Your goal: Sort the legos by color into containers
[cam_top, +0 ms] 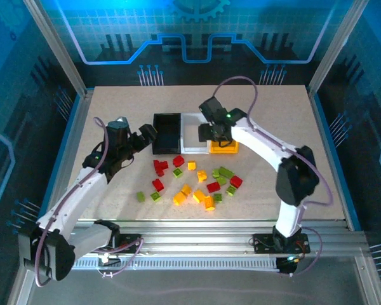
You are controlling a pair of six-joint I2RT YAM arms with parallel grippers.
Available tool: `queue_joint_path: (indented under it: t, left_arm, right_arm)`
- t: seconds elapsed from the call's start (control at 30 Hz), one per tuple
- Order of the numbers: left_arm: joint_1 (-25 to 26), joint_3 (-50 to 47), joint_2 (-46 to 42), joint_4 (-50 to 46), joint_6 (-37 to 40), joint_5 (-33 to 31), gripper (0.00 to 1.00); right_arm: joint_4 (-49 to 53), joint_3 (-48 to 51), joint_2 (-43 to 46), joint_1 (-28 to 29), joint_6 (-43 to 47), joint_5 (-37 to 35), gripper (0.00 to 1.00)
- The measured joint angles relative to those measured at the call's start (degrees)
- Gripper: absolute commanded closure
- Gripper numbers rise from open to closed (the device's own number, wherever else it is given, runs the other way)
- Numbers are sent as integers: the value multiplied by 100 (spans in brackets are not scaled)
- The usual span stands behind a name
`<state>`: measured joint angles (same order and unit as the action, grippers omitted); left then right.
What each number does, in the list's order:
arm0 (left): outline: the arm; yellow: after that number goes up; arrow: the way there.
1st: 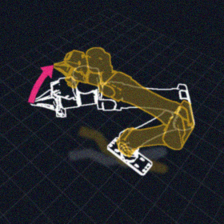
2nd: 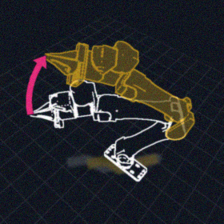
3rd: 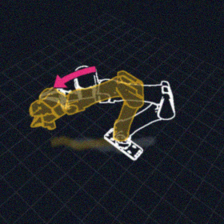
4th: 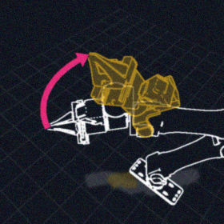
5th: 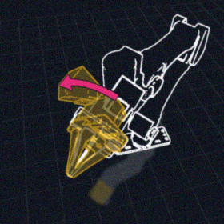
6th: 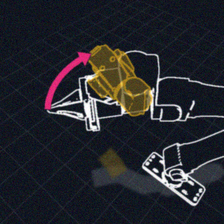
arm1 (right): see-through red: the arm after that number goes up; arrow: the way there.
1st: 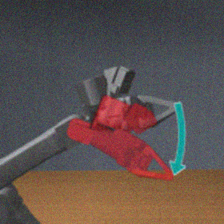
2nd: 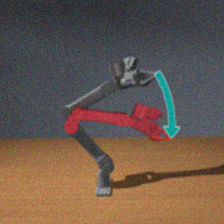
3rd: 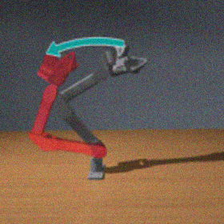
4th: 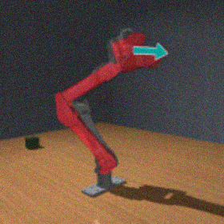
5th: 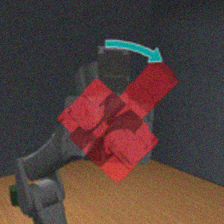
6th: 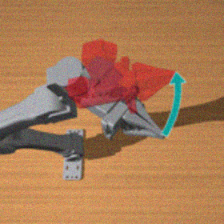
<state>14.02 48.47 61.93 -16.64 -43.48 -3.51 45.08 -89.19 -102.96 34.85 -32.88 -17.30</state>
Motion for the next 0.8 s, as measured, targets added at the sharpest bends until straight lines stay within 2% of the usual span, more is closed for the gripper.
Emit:
queue_joint_path:
  t: [0.2, 0.33, 0.57, 0.8]
  left_arm:
    - [127, 0, -164, -168, 7, 107, 1]
    - [192, -24, -208, -162, 0, 192, 1]
    - [208, -323, -199, -173, -11, 251, 1]
    - [208, -328, -201, -199, -7, 251, 1]
  right_arm:
    - [177, 1947, 1209, 7, 31, 105, 25]
    - [398, 2861, 1534, -33, -17, 166, 23]
    - [223, 3178, 1508, -122, -350, 317, 22]
    - [20, 3180, 1038, -264, -511, 343, 26]
